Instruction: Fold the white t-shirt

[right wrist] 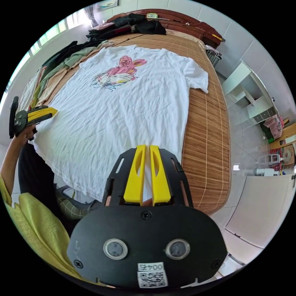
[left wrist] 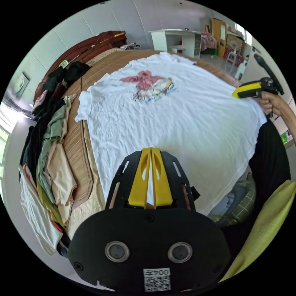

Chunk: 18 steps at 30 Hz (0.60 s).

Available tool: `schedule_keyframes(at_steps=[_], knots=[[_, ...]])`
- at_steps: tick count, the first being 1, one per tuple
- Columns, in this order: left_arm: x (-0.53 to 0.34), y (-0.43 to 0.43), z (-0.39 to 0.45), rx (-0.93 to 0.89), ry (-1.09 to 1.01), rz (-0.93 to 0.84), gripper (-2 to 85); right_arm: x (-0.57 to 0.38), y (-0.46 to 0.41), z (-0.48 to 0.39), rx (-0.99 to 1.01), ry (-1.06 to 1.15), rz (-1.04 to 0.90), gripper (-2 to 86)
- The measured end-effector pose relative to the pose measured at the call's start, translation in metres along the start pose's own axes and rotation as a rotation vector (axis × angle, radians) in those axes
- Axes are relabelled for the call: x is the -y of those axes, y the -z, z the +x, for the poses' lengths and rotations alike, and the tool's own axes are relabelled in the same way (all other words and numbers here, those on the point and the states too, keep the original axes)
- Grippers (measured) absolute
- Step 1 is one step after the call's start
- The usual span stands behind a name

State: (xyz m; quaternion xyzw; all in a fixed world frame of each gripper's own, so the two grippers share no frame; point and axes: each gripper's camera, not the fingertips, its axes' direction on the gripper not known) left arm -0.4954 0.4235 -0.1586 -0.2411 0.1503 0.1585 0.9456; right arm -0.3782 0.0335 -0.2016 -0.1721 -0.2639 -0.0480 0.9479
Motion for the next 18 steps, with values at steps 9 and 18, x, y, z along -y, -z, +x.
schedule_keyframes(at_steps=[9,18], knots=[[0.037,-0.065,0.031,0.227,-0.320,0.097,0.8,0.159,0.083,-0.089,0.248,0.203,0.230,7.0],[0.023,-0.103,0.053,0.192,-0.389,0.031,0.9,0.391,0.029,-0.289,0.174,0.450,0.110,8.2]])
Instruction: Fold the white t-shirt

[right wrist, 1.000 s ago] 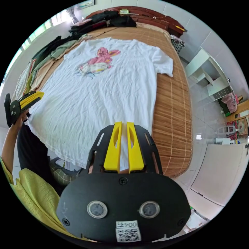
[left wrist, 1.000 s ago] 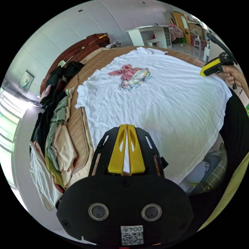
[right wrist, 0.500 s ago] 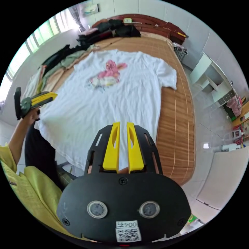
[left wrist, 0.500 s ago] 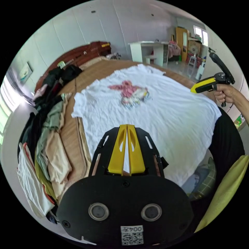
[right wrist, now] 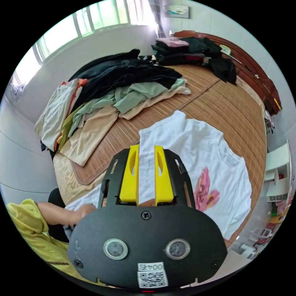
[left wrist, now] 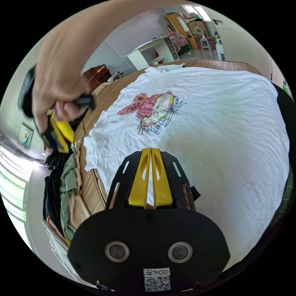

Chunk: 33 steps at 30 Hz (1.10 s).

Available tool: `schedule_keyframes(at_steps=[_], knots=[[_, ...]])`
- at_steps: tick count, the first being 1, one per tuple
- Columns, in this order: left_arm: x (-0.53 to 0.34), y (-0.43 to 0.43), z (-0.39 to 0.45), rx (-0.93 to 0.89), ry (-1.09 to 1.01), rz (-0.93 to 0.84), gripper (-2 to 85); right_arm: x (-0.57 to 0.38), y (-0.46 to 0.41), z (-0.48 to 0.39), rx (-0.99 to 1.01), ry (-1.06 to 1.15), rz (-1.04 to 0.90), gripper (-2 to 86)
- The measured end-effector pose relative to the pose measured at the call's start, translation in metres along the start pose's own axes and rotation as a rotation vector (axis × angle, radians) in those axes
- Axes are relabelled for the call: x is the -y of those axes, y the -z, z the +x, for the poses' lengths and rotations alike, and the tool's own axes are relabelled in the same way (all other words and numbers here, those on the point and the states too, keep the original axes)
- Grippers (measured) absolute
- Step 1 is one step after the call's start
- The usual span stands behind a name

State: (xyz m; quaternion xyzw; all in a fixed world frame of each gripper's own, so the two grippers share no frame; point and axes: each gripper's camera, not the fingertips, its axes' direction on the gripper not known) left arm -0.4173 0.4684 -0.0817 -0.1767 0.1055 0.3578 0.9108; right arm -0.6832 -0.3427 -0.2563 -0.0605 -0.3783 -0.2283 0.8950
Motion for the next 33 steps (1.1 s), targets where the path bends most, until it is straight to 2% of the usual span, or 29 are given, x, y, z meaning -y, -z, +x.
schedule_keyframes(at_steps=[6,10,15,17,19,22,24,27,29,33], knots=[[-0.006,-0.009,0.015,0.019,-0.062,-0.013,0.9,0.074,-0.086,-0.049,-0.151,0.089,-0.160,10.0],[-0.011,-0.011,0.018,0.018,-0.065,-0.012,0.9,0.087,-0.119,-0.055,-0.220,0.069,-0.285,5.9],[-0.017,-0.014,0.021,0.024,-0.065,-0.017,0.9,0.085,-0.094,-0.067,-0.189,0.044,-0.138,2.1],[-0.020,-0.015,0.023,0.032,-0.068,-0.019,0.9,0.077,-0.075,-0.091,-0.185,0.132,-0.032,2.4],[-0.023,-0.016,0.025,0.043,-0.073,-0.019,0.9,0.066,-0.078,-0.112,-0.207,0.269,-0.019,3.0],[-0.028,-0.018,0.028,0.059,-0.080,-0.018,0.9,0.055,-0.108,-0.133,-0.310,0.428,-0.168,7.7],[-0.032,-0.019,0.026,0.051,-0.077,-0.018,0.9,0.050,-0.099,-0.137,-0.342,0.468,-0.103,9.0],[-0.038,-0.020,0.022,0.037,-0.067,-0.015,0.9,0.052,-0.061,-0.115,-0.196,0.393,0.008,9.9],[-0.042,-0.021,0.022,0.037,-0.067,-0.015,0.9,0.051,-0.034,-0.071,-0.118,0.249,0.077,9.3],[-0.051,-0.024,0.017,0.022,-0.060,-0.012,0.8,0.023,-0.016,0.023,-0.102,-0.057,0.075,8.0]])
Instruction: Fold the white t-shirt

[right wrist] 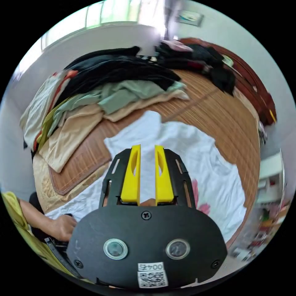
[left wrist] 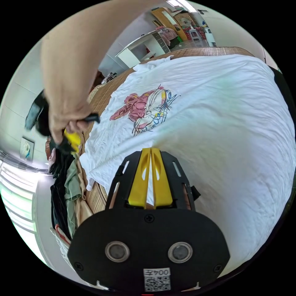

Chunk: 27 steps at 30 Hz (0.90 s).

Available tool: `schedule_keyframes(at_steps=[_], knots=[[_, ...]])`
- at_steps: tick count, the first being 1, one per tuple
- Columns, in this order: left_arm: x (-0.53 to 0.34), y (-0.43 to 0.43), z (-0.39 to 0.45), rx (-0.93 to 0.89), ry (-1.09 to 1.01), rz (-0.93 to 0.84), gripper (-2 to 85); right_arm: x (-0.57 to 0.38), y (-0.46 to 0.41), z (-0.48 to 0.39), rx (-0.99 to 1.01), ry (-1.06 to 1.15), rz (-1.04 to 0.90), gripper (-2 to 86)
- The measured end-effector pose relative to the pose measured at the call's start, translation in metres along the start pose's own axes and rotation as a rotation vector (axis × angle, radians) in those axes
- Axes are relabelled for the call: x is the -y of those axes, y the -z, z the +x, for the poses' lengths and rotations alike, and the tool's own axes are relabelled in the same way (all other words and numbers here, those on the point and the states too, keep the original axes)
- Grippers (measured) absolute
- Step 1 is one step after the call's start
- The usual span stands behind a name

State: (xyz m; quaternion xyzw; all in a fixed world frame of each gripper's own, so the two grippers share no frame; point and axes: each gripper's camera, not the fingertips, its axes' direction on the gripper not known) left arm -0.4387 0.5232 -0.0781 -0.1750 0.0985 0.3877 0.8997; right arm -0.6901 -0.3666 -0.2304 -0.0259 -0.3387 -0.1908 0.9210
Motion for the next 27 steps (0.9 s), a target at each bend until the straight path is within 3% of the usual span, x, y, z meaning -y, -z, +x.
schedule_keyframes(at_steps=[2,11,20,27], knots=[[-0.004,-0.001,-0.003,-0.013,0.003,0.000,0.8,-0.048,0.009,0.061,0.018,-0.206,-0.007,7.4],[-0.022,-0.006,-0.006,-0.014,0.001,-0.002,0.7,-0.256,0.053,0.159,-0.217,-0.596,-0.077,5.6],[-0.042,-0.009,-0.012,-0.024,0.011,0.003,0.5,-0.324,0.091,0.289,-0.158,-0.988,0.047,7.9],[-0.055,-0.011,-0.007,0.005,0.001,0.008,0.5,-0.289,0.075,0.350,-0.165,-0.963,0.023,8.3]])
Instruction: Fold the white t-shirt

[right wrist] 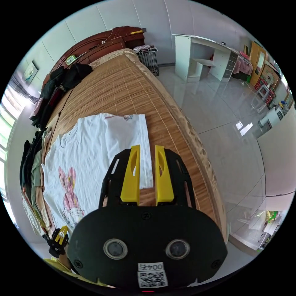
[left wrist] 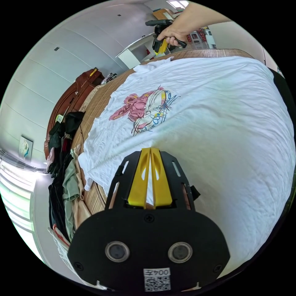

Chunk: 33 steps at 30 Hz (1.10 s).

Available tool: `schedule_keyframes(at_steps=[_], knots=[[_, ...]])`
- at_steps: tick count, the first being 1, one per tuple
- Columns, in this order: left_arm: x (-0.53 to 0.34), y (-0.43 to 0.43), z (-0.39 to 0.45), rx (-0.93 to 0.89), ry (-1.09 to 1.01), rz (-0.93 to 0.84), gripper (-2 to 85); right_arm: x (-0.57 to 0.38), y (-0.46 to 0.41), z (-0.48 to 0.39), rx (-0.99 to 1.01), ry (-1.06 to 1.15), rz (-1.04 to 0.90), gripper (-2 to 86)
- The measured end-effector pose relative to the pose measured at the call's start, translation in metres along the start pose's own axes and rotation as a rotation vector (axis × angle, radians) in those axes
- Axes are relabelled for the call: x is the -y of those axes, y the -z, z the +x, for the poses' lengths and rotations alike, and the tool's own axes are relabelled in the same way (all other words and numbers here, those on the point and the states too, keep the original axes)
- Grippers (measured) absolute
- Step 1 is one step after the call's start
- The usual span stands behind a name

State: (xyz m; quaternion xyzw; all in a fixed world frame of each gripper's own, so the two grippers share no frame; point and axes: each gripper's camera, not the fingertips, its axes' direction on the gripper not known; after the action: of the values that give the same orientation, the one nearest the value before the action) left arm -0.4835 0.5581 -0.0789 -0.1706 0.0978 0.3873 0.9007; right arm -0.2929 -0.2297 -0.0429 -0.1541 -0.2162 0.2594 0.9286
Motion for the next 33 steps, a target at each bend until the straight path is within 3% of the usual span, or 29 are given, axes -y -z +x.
schedule_keyframes(at_steps=[7,13,17,21,26,33], knots=[[-0.010,-0.002,0.003,0.017,-0.005,0.004,0.6,0.058,-0.047,-0.020,-0.053,0.084,-0.060,8.8],[-0.017,-0.006,0.003,0.007,0.001,0.006,0.7,0.061,-0.070,-0.027,-0.399,0.220,-0.079,5.1],[-0.020,-0.009,0.004,0.002,0.005,0.005,0.9,0.059,-0.040,0.014,-0.281,0.097,-0.020,8.5],[-0.020,-0.012,0.009,0.029,0.004,0.001,1.0,0.022,0.018,0.020,-0.128,0.180,0.027,8.8],[-0.017,-0.016,0.017,0.085,0.006,0.001,1.3,-0.103,0.076,0.013,0.114,0.397,-0.135,11.0],[-0.004,-0.021,0.040,0.210,-0.023,-0.021,3.5,-0.217,0.080,0.050,0.330,0.407,-0.323,13.9]])
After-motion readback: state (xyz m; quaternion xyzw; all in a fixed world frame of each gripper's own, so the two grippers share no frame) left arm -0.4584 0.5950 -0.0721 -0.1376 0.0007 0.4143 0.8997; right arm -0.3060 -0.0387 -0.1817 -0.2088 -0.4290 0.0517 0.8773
